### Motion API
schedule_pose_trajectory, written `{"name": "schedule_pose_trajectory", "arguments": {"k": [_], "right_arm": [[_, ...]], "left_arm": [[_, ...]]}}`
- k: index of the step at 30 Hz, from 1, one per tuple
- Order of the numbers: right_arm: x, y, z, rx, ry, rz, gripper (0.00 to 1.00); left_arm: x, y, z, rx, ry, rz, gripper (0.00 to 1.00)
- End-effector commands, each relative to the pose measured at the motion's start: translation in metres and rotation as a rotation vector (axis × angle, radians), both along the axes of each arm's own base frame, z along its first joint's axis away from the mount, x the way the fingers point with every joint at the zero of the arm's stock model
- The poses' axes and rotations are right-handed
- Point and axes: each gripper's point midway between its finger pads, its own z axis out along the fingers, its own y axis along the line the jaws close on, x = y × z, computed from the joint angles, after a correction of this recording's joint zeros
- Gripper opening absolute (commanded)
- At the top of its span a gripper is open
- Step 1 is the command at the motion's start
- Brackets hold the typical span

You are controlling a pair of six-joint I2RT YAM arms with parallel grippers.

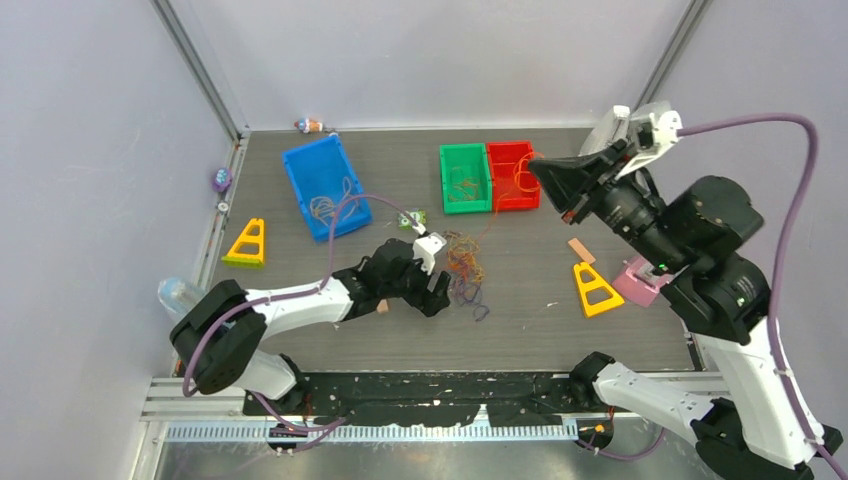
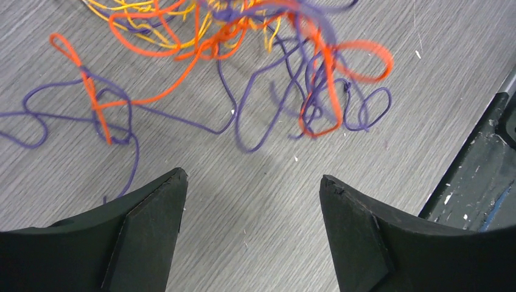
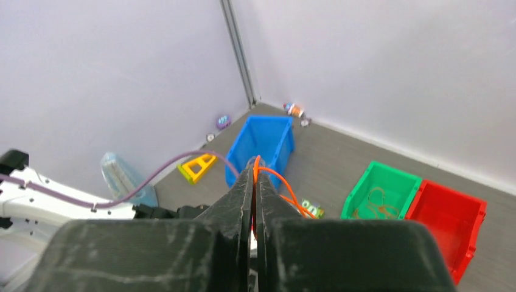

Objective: Untangle the cables

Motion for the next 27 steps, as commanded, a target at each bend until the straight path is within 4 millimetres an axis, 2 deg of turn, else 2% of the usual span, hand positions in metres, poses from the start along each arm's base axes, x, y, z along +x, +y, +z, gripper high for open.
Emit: {"name": "schedule_pose_trajectory", "arguments": {"k": [1,4,8,13,16,22,25,27], "right_arm": [[-0.006,-0.015,0.055,0.116,-0.125,-0.05,0.05],[-0.006,-0.016,0.066,0.126,-0.145,-0.055,0.05],[-0.001,-0.014,0.064,0.122,-0.137,-0.065,0.05],[0.002,-0.012,0.056,0.124,-0.122,-0.064,0.05],[0.004,-0.01,0.052,0.125,-0.109,-0.062,0.05],[0.004,-0.01,0.053,0.135,-0.106,-0.058,0.05],[0.003,-0.01,0.058,0.152,-0.107,-0.057,0.05],[0.001,-0.011,0.064,0.167,-0.112,-0.055,0.05]], "left_arm": [[0.004,-0.005,0.029,-0.096,-0.085,0.007,0.82],[0.016,-0.004,0.036,-0.08,-0.108,0.058,0.82],[0.028,-0.006,0.064,-0.137,-0.184,0.095,0.83],[0.019,-0.016,0.115,-0.288,-0.323,0.053,0.84],[0.013,-0.04,0.138,-0.332,-0.365,-0.025,0.86],[-0.008,-0.095,0.133,-0.343,-0.296,-0.192,0.84],[-0.005,-0.113,0.108,-0.31,-0.241,-0.183,0.84],[0.008,-0.116,0.078,-0.232,-0.173,-0.111,0.82]]}}
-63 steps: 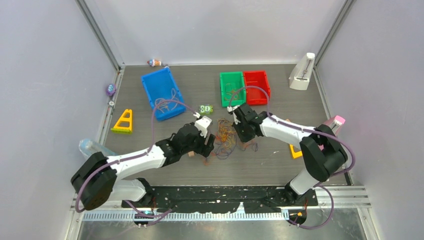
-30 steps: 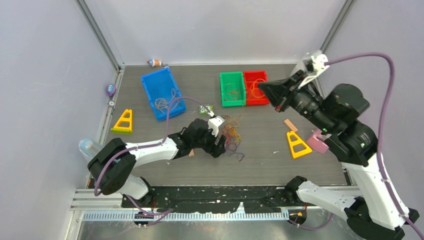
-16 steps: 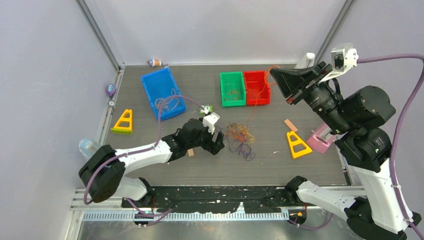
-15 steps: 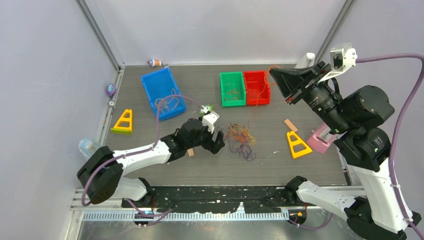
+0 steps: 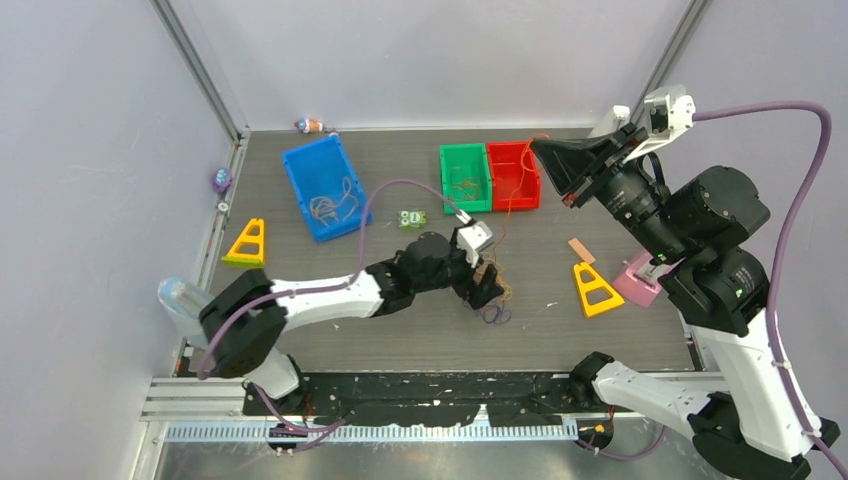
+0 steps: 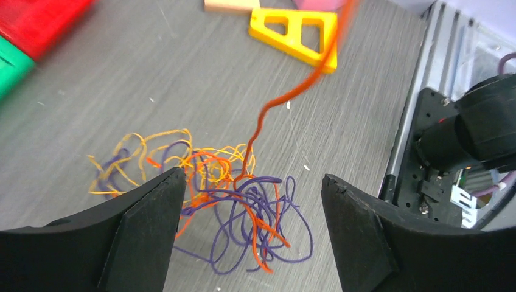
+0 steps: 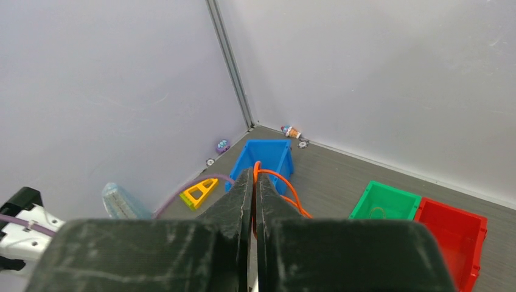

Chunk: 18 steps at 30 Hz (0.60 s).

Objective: Untangle the cables

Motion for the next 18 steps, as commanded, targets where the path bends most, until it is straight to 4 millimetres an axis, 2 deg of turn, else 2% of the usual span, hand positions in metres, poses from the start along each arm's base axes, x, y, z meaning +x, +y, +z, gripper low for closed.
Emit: {"name": "schedule_pose_trajectory", "arguments": {"k": [1,3,4,5,7,8,10,11,14,15,16,18], "right_arm": [[-0.006,-0.005,0.033,0.084,-0.065,0.0,0.05],[-0.007,-0.014,0.044,0.107,-0.082,-0.039,0.05],[-0.01,-0.02,0.052,0.117,-0.099,-0.057,0.05],[-0.009,-0.03,0.057,0.127,-0.106,-0.103,0.05],[-0.014,-0.053,0.074,0.159,-0.135,-0.186,0.05],[-0.012,-0.065,0.075,0.166,-0.127,-0.247,0.05],[-0.012,-0.087,0.079,0.172,-0.129,-0.349,0.05],[-0.013,-0.096,0.079,0.174,-0.129,-0.386,0.05],[-0.007,-0.121,0.066,0.177,-0.087,-0.526,0.05],[-0.003,-0.121,0.058,0.163,-0.072,-0.541,0.05],[-0.002,-0.124,0.053,0.162,-0.06,-0.562,0.05],[0.007,-0.117,0.036,0.138,-0.027,-0.562,0.05]], "left_arm": [[0.016,-0.018,-0.039,0.088,0.1,0.076,0.8],[0.019,-0.016,-0.069,0.179,0.167,0.1,0.7],[0.019,-0.012,-0.081,0.213,0.19,0.12,0.6],[0.02,-0.006,-0.09,0.237,0.207,0.146,0.51],[0.026,0.014,-0.097,0.27,0.202,0.229,0.4],[0.03,0.028,-0.096,0.275,0.19,0.277,0.37],[0.04,0.066,-0.094,0.279,0.163,0.403,0.36],[0.046,0.085,-0.088,0.256,0.163,0.454,0.36],[0.054,0.132,-0.087,0.207,0.263,0.517,0.36],[0.055,0.147,-0.09,0.2,0.302,0.539,0.35],[0.055,0.158,-0.09,0.189,0.326,0.551,0.35],[0.057,0.174,-0.084,0.164,0.323,0.577,0.35]]}}
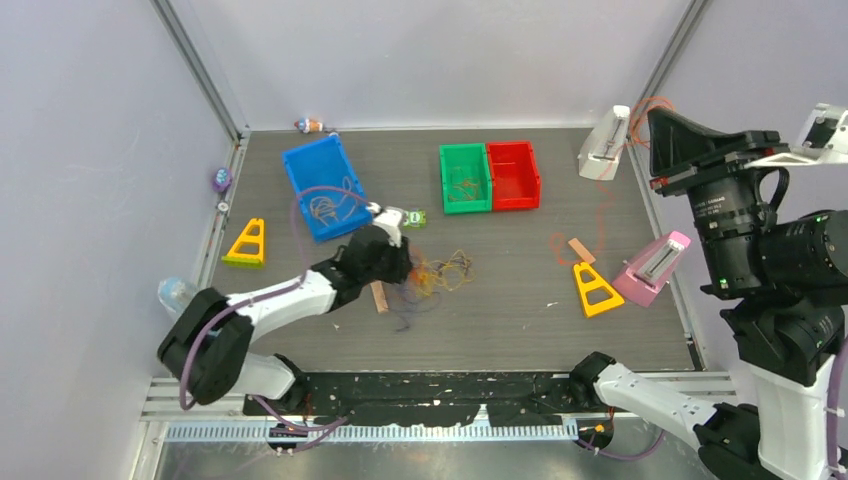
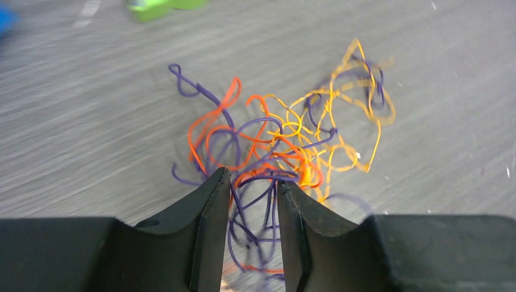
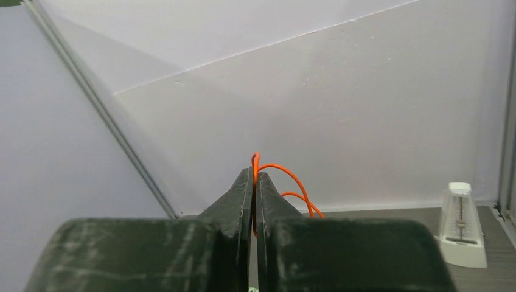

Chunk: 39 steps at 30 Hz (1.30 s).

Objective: Untangle the cables

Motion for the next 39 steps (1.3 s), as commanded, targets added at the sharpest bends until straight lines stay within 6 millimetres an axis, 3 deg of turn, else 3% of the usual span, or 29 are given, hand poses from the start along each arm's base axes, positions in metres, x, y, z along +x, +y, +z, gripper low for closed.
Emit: {"name": "schedule_pose_trajectory", "arguments": {"k": [1,5,8,21,27,34,39], "right_arm": [[0.026,-0.004,-0.041,-0.033,0.109,-0.112,0.05],[0.048,0.028,-0.095,-0.096,0.221,-0.038,0.05],[0.063,0.041,-0.132,-0.131,0.3,-0.033,0.05],[0.088,0.059,-0.185,-0.203,0.412,-0.045,0.05],[0.086,0.052,-0.254,-0.267,0.564,-0.084,0.06],[0.075,0.035,-0.292,-0.319,0.636,-0.141,0.06],[0.08,0.051,-0.332,-0.391,0.715,-0.082,0.06]], "left_arm": [[0.006,0.032,0.021,-0.072,-0.014,0.076,0.35],[-0.002,0.037,0.039,-0.057,-0.077,0.013,0.36],[-0.005,0.04,0.048,-0.087,-0.122,0.012,0.36],[-0.018,0.026,0.048,-0.214,-0.193,-0.076,0.37],[-0.018,0.026,0.048,-0.215,-0.194,-0.078,0.38],[-0.017,0.024,0.047,-0.211,-0.181,-0.081,0.38],[-0.017,0.025,0.047,-0.209,-0.184,-0.078,0.38]]}}
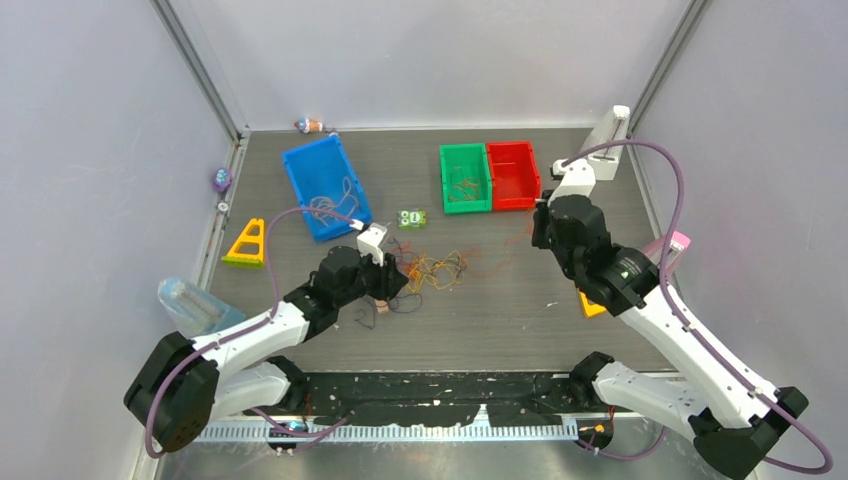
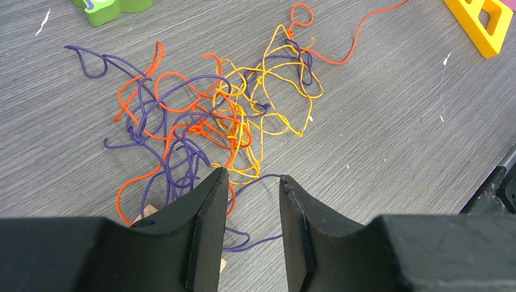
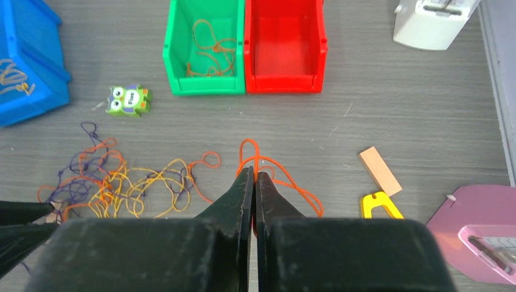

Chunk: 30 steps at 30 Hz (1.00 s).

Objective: Untangle the cables

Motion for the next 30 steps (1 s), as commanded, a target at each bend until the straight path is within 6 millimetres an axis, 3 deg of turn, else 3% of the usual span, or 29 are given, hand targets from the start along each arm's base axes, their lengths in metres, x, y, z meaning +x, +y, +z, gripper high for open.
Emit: {"name": "schedule_pose_trajectory", "arguments": {"k": [1,7,13,18,20,22,23,24,26,30], "right_arm": [[0.01,0.015,-0.023,-0.017,0.055,0.032,0.06],[0.034,0.052,-0.072,-0.086,0.227,0.108,0.1],[0.04,0.082,-0.154,-0.16,0.471,0.197,0.17],[0.045,0.102,-0.181,-0.122,0.538,0.274,0.19],[0.047,0.106,-0.188,-0.115,0.562,0.289,0.28],[0.047,0.106,-0.197,-0.125,0.582,0.289,0.64],[0.048,0.106,-0.199,-0.13,0.586,0.289,0.73],[0.047,0.105,-0.199,-0.133,0.585,0.287,0.88],[0.048,0.103,-0.195,-0.139,0.563,0.291,0.98],[0.048,0.099,-0.177,-0.162,0.505,0.328,0.95]], "left_arm": [[0.007,-0.008,0.018,-0.04,-0.058,-0.011,0.38],[0.007,-0.009,0.016,-0.033,-0.044,-0.014,0.38],[0.008,-0.008,0.016,-0.031,-0.048,-0.008,0.38],[0.008,-0.009,0.016,-0.032,-0.047,-0.012,0.38],[0.008,-0.008,0.017,-0.032,-0.049,-0.01,0.38],[0.008,-0.008,0.017,-0.031,-0.052,-0.009,0.38],[0.008,-0.007,0.017,-0.029,-0.051,-0.008,0.38],[0.008,-0.007,0.017,-0.029,-0.053,-0.008,0.38],[0.008,-0.007,0.018,-0.031,-0.055,-0.009,0.38],[0.008,-0.008,0.018,-0.032,-0.055,-0.01,0.38]]}}
